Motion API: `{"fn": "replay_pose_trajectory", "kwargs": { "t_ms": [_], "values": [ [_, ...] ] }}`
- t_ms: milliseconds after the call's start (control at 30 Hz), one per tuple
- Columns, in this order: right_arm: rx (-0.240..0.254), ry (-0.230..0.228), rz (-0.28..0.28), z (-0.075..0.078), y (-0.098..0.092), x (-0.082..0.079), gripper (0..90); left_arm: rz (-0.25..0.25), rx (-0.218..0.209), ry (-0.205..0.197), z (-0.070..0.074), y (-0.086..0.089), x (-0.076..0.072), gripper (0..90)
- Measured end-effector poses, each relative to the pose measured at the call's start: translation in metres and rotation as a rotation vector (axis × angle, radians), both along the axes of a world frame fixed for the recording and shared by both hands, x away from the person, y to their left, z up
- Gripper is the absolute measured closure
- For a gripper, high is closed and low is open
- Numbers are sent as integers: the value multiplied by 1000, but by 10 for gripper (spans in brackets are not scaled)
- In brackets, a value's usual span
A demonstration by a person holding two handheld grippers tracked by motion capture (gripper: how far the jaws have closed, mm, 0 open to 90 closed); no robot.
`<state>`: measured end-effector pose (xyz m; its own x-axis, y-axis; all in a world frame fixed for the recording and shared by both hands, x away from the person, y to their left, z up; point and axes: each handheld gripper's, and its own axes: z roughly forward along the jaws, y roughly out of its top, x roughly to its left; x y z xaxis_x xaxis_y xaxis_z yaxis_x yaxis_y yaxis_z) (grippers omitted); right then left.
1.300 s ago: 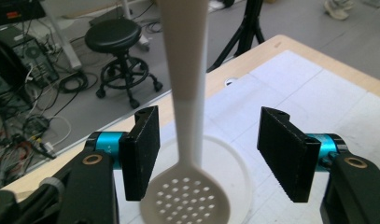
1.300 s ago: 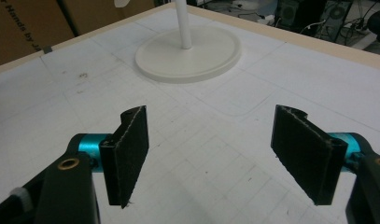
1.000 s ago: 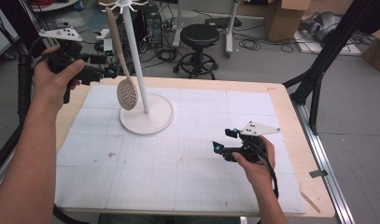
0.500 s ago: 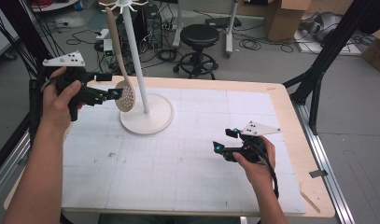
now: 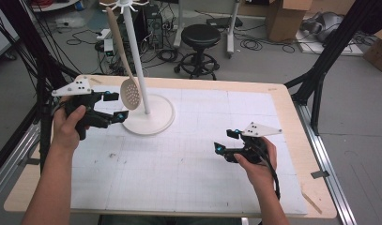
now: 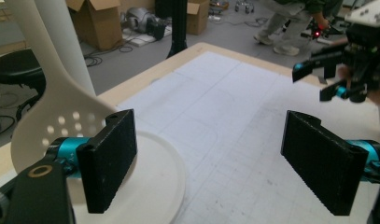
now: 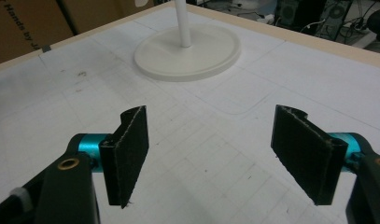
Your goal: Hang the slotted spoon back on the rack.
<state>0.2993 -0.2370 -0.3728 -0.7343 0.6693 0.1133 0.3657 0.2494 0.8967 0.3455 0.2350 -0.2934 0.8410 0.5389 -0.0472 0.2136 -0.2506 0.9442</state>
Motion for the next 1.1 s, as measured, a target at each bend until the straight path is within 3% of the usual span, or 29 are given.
{"fn": "replay_pose_trajectory", "kwargs": {
  "t_ms": [267,433,533,767,867,933,1100],
  "values": [
    [-6,6,-2,-2,-1,1,272,-35,-18,-14,-25,0,-5,188],
    [-5,7,-7,-2,-2,2,272,-44,2,4,-38,-1,-6,187],
    [-9,9,-5,-4,-2,3,272,-30,17,11,-46,-1,-6,188],
    [-6,21,-13,-7,-7,6,272,-28,-22,34,-64,-1,-6,187],
    [-3,18,-19,-7,-9,7,272,-26,1,25,-64,-5,-8,187],
    [1,17,-22,-6,-10,7,272,-52,-20,23,-65,-5,-11,185],
    [-3,21,-32,-7,-13,9,271,-54,-72,12,-70,-6,-16,184]
  ]
}}
